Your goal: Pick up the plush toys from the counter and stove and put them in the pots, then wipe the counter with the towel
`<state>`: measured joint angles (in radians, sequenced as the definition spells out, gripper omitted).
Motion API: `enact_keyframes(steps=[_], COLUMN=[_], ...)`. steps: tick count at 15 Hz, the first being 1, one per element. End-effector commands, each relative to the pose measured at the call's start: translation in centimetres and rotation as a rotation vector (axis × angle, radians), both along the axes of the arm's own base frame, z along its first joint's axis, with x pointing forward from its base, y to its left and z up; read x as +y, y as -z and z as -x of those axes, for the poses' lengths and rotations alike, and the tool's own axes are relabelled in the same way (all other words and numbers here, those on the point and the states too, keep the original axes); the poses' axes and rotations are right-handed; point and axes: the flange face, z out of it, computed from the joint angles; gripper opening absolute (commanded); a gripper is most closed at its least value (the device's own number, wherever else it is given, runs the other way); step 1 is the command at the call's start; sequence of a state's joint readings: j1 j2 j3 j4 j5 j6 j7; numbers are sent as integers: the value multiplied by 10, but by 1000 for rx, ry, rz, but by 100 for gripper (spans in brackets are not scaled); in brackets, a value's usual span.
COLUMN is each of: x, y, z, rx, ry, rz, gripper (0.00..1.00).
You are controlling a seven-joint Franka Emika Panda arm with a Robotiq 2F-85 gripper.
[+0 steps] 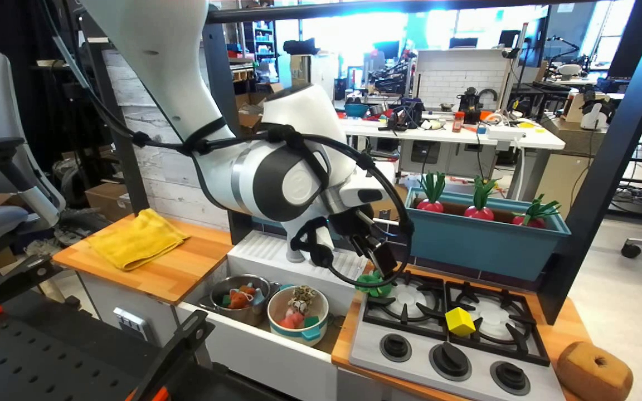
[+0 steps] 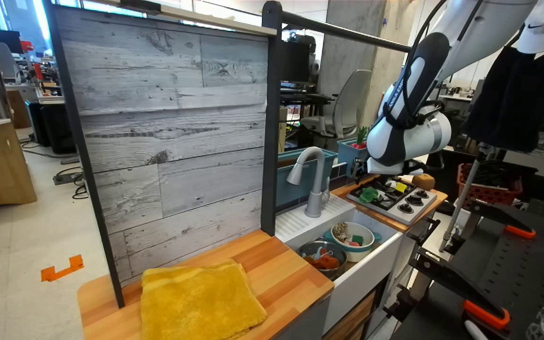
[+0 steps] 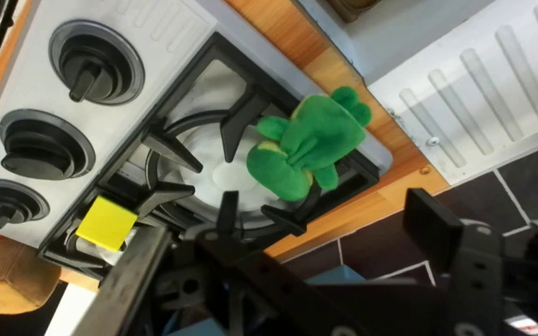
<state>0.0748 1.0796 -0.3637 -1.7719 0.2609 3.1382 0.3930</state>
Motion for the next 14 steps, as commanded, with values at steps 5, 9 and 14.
enact_keyframes(steps=[5, 9, 14], x=[6, 18, 22], y=[18, 23, 28], z=[-19, -26, -28], rx=[4, 21, 99], ry=[30, 19, 62], rz=[-1, -6, 33], gripper=[68, 41, 21])
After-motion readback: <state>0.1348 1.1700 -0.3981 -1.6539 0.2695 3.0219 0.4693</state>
